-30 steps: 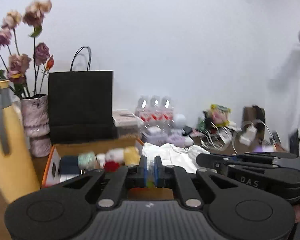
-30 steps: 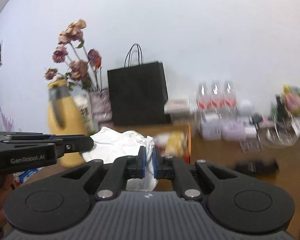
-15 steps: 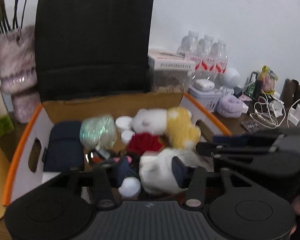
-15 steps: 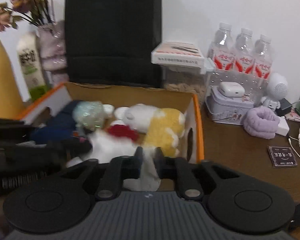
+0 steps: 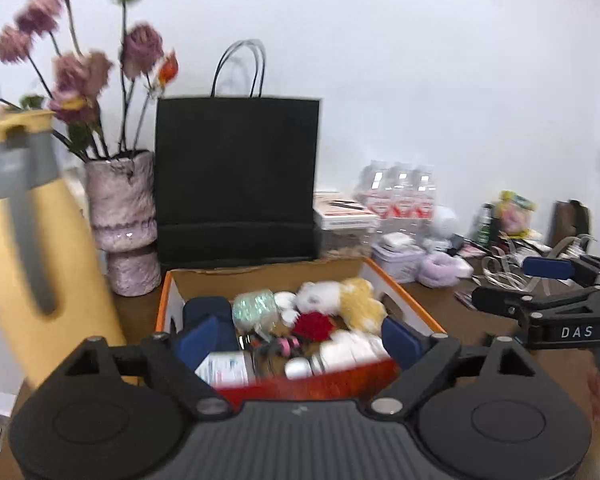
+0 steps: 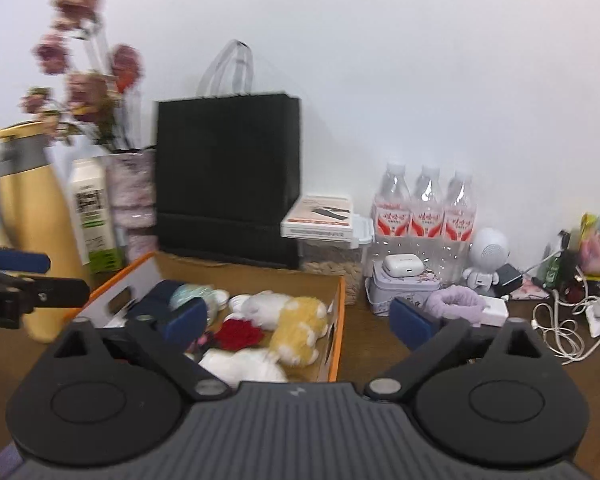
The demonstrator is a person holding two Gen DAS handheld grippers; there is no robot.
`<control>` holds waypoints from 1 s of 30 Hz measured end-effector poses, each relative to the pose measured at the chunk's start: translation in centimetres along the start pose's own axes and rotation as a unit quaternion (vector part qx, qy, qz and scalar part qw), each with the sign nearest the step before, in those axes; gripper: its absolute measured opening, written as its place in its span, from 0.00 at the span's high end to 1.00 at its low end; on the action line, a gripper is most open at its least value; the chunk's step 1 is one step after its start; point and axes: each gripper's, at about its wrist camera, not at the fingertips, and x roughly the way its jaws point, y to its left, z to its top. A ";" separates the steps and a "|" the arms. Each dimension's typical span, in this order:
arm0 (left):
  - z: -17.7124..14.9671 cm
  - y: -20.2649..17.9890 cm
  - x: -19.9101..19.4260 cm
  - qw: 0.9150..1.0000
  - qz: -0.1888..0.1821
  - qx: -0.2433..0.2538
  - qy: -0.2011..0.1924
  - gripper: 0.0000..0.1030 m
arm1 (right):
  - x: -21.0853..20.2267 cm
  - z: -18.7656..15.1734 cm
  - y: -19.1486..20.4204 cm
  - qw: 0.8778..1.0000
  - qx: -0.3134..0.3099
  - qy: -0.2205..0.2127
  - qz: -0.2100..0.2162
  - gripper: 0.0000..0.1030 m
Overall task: Organize objects
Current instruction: 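Carry the white cloth into the box and open both tools, then move both open tools toward the purple drawstring cloth bag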
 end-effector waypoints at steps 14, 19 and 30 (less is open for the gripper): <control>-15.8 -2.2 -16.5 0.996 0.048 -0.040 0.071 0.11 | -19.8 -14.9 4.6 0.997 0.014 0.045 0.056 0.00; -17.5 -2.3 -17.7 0.994 0.053 -0.045 0.085 0.11 | -23.1 -17.6 5.5 0.996 0.013 0.070 0.049 0.00; -19.0 -0.5 -13.7 0.988 0.075 -0.064 0.122 0.11 | -21.5 -17.4 6.6 0.996 0.005 0.072 0.042 0.00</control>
